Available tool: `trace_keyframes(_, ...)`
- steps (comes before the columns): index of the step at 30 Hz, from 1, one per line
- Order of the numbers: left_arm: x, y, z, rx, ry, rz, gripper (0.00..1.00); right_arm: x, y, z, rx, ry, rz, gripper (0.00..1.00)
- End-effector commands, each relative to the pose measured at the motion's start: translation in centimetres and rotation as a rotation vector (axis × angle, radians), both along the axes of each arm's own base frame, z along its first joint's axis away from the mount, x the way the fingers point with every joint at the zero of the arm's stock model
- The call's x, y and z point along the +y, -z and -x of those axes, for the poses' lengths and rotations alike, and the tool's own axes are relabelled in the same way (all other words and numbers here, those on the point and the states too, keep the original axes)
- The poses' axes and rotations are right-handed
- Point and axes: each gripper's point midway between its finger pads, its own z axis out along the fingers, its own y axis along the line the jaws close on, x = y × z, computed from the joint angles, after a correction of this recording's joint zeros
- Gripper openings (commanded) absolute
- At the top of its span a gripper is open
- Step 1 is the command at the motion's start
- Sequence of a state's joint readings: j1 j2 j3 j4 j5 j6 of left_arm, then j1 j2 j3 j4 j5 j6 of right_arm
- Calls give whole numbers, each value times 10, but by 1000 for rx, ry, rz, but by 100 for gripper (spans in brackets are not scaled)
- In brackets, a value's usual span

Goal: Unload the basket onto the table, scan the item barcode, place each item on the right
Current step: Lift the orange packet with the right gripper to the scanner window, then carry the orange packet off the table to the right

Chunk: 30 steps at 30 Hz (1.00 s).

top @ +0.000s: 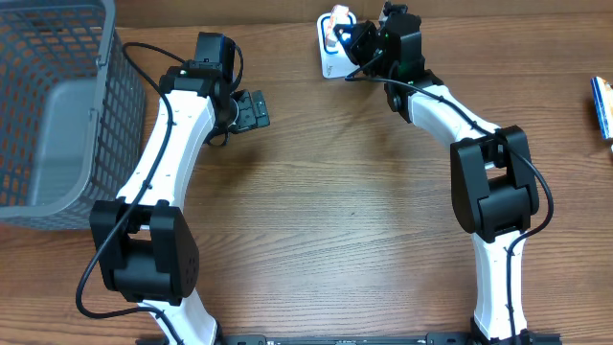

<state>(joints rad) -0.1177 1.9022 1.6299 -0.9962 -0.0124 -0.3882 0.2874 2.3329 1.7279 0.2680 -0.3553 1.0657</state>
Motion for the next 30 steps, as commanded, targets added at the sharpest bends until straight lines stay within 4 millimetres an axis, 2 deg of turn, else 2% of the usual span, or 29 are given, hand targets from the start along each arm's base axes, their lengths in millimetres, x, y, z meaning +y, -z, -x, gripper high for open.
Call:
trace_keyframes(1,-1,-8,-4,-25,16,-7,100,-11,-13,-7,-22,40,-10,4)
trace_keyframes(9,-1,-8,-4,-25,16,-7,100,-10,-15,-7,-76,12,41,4)
trace_keyframes(12,-1,-8,-4,-25,16,-7,100,-14,-39,-7,-179,-67,54,4)
trace_keyframes(15,-1,-8,-4,-25,16,-7,100,-36,-65,-9,-222,-70,50,4)
trace_keyframes(18,-1,-8,-4,-25,16,-7,100,-76,-91,-11,-226,-15,55,4)
trace_keyframes(19,-1,-8,-4,-25,16,-7,100,-103,-104,-12,-218,27,63,4)
trace_keyframes(23,-1,-8,-4,-25,16,-7,100,-172,-123,-7,-177,124,107,4)
trace_keyframes(26,-1,-8,-4,-25,16,-7,100,-231,-123,2,-121,217,175,4)
trace_keyframes(30,-1,-8,-4,-25,16,-7,100,-329,-106,26,51,431,227,4)
